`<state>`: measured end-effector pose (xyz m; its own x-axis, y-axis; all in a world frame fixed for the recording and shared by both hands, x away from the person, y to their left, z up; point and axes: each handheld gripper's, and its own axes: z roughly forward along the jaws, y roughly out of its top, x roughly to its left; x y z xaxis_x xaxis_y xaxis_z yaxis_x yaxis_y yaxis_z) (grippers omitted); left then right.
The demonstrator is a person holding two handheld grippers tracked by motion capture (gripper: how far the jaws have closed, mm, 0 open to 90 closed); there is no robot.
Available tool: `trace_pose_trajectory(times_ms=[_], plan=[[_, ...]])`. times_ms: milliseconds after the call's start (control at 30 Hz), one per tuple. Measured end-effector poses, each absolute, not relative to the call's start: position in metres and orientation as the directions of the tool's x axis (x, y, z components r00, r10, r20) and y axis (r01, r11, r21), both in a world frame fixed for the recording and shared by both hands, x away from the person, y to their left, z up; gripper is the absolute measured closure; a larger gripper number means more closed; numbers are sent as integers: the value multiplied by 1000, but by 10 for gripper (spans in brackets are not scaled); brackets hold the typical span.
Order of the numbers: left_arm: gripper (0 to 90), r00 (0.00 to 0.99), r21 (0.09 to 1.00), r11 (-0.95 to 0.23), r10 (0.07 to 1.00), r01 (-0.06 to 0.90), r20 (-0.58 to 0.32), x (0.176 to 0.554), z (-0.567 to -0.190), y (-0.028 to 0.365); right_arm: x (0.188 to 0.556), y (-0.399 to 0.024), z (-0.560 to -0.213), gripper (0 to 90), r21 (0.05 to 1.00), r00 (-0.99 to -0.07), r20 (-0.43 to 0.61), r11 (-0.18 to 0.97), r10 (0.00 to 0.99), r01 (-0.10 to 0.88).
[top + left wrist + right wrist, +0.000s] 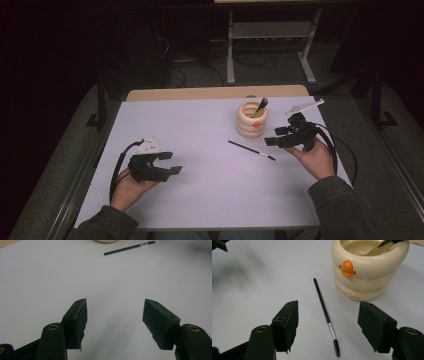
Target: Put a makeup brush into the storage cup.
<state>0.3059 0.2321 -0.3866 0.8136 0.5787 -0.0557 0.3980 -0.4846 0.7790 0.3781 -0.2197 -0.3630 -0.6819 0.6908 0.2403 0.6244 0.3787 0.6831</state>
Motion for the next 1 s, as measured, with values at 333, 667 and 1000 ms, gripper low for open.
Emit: trace_pose_trajectory(times_ms=[333,667,1000], plan=[[362,818,775,-496,574,391,-45,305,-385,231,380,-210,-369,350,664,-703,213,427,679,614],[361,821,776,-501,569,384,-39,303,-384,228,385,-197,-392,426,612,-728,206,495,654,617],[357,822,774,-500,567,388,-46,304,-386,226,405,-174,-414,589,577,-771,193,565,606,589]])
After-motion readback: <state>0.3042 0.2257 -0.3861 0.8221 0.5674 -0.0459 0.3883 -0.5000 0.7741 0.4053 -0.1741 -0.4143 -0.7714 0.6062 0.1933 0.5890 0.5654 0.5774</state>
